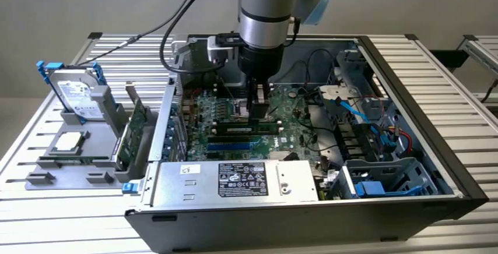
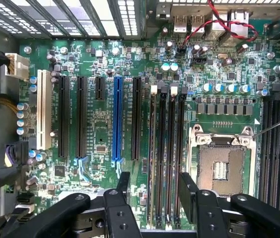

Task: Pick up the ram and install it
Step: 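Insert the ram into the slot, then press down the ram until it locks into place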

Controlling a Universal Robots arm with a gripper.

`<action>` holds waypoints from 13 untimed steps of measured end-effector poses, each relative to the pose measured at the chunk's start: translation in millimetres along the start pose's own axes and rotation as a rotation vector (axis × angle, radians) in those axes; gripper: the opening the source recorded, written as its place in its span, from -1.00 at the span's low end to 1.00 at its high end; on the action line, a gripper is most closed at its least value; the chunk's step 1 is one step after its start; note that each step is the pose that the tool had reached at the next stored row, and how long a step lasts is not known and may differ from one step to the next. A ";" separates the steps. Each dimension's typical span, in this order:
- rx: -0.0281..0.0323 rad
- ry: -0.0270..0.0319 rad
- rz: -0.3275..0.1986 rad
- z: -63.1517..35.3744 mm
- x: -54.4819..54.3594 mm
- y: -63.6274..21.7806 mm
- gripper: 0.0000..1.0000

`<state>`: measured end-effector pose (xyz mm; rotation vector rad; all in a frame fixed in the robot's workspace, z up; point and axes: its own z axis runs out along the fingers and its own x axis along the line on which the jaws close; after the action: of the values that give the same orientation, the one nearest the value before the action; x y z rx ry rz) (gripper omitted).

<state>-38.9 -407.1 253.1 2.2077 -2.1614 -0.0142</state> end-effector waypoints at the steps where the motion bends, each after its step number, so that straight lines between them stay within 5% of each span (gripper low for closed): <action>1: 0.0000 0.0000 0.000 -0.2 0.0 0.0 0.04; 5: 0.0000 -0.0002 0.000 -0.7 0.0 0.0 -0.13; 8: 0.0000 -0.0002 0.000 -1.1 0.0 0.1 -0.50; 13: 0.0000 -0.0004 0.000 -1.8 0.0 0.1 -0.79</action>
<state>-38.9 -407.0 254.9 2.2079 -2.1615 -0.0146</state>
